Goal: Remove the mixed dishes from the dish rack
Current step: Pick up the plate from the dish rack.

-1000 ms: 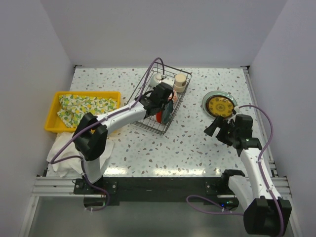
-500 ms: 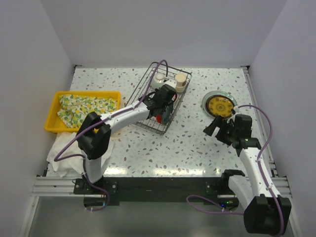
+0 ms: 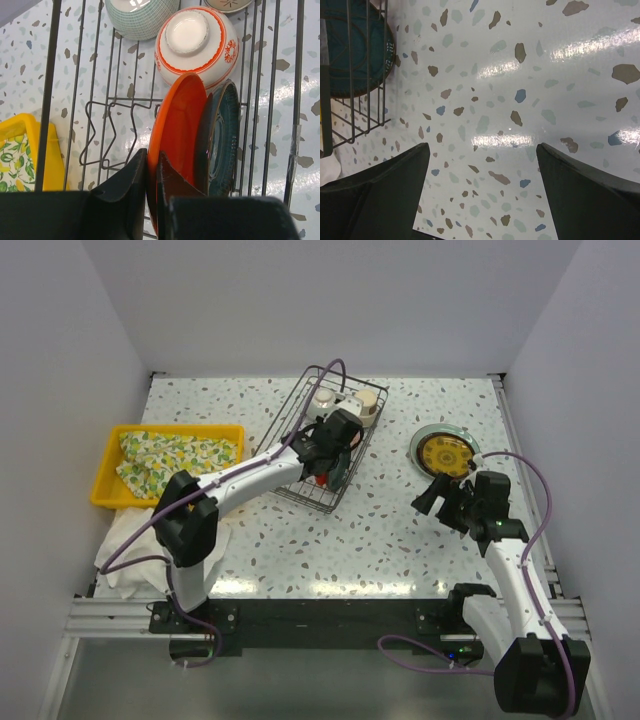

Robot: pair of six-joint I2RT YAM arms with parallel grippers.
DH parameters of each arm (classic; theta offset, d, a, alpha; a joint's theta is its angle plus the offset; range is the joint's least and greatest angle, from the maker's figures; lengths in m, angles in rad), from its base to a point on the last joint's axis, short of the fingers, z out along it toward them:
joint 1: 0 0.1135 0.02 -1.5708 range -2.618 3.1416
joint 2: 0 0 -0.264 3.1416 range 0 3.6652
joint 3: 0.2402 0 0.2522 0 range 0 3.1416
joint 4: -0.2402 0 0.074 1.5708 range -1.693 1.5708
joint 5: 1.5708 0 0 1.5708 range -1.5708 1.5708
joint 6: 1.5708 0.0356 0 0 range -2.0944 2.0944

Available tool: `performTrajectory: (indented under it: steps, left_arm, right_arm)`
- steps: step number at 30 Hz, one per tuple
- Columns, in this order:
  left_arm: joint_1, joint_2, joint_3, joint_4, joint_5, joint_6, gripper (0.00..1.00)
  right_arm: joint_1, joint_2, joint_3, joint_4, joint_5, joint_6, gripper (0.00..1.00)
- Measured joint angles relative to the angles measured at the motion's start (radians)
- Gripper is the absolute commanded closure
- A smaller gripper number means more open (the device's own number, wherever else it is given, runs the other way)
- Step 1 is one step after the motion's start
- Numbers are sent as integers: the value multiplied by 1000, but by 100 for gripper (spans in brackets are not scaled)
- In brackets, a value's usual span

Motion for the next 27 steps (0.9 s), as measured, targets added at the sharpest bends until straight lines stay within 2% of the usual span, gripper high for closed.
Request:
performTrajectory:
  steps: [19,22,27]
  left_arm:
    - [8,-264,-1,-74,-74,18,100]
    - [29,-293,-13,-72,-51,10,100]
    - [105,-364,-87,-48,78,-44,100]
  right_arm:
    - [0,58,3,48,-75,16,8]
    - [2,67,4,76,-109,27,8]
    - [10,80,8,137,-183,59,8]
